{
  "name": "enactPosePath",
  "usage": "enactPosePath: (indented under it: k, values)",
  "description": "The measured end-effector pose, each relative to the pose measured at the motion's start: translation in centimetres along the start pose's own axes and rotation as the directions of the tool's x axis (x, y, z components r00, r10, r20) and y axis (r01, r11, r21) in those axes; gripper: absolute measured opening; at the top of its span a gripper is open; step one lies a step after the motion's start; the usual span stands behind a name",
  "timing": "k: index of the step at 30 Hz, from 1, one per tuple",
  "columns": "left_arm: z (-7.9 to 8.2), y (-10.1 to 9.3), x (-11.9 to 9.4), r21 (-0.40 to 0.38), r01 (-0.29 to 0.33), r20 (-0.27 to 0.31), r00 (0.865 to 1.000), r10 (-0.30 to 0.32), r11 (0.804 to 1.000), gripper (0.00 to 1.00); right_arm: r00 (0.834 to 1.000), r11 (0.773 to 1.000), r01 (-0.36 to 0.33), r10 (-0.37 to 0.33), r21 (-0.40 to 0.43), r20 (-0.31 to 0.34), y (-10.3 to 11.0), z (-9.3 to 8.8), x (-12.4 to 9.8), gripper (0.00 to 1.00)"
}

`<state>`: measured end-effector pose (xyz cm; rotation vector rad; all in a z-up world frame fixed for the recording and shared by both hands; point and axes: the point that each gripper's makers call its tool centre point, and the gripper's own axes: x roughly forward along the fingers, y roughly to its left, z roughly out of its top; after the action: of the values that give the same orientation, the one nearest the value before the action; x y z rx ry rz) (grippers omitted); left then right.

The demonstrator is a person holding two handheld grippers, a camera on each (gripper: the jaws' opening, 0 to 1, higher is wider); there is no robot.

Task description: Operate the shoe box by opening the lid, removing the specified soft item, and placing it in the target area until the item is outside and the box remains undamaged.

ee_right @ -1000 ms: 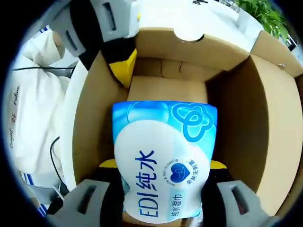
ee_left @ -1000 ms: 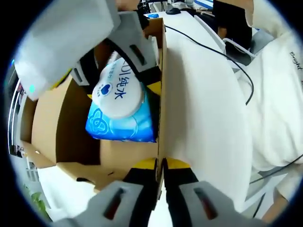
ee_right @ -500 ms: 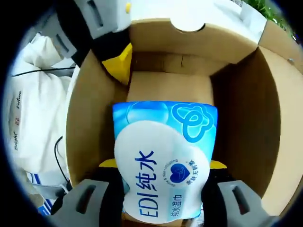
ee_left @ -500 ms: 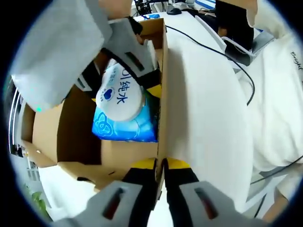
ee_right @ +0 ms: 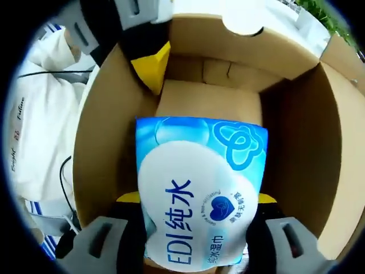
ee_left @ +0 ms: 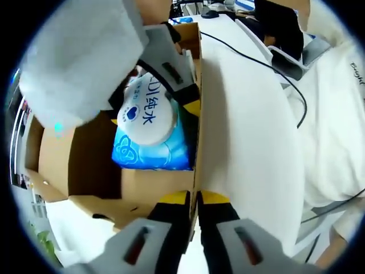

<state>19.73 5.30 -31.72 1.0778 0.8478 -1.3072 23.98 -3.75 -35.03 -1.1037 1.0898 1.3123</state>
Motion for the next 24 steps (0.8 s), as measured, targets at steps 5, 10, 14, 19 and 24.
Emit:
enactPosePath:
  k: [5,10,14,19,24]
  values:
    - [0.0,0.3,0.0,-0.005,0.001,-0.001,1.000,-0.001,1.000,0.05,1.000,1.000,0.002,-0.002,0.005,-0.023,0.4,0.1,0.1,0.69]
    - [0.0,0.1,0.0,-0.005,0.007,-0.002,1.000,-0.007,1.000,0.05,0.999,1.000,0.011,-0.011,0.008,-0.036,0.4,0.2,-0.1,0.68]
    - [0.0,-0.2,0.0,0.001,0.005,0.002,1.000,-0.005,1.000,0.05,0.999,1.000,0.021,-0.021,0.002,-0.025,-0.1,0.1,-0.4,0.66]
    - [0.1,-0.7,0.0,0.006,-0.001,0.011,1.000,0.001,1.000,0.04,0.997,0.996,0.082,-0.083,-0.047,-0.002,-1.4,0.6,-1.2,0.63]
    - [0.0,-0.4,0.1,0.005,0.010,0.003,1.000,-0.010,1.000,0.04,0.994,0.992,0.108,-0.107,-0.070,0.021,-2.0,0.4,-2.1,0.60]
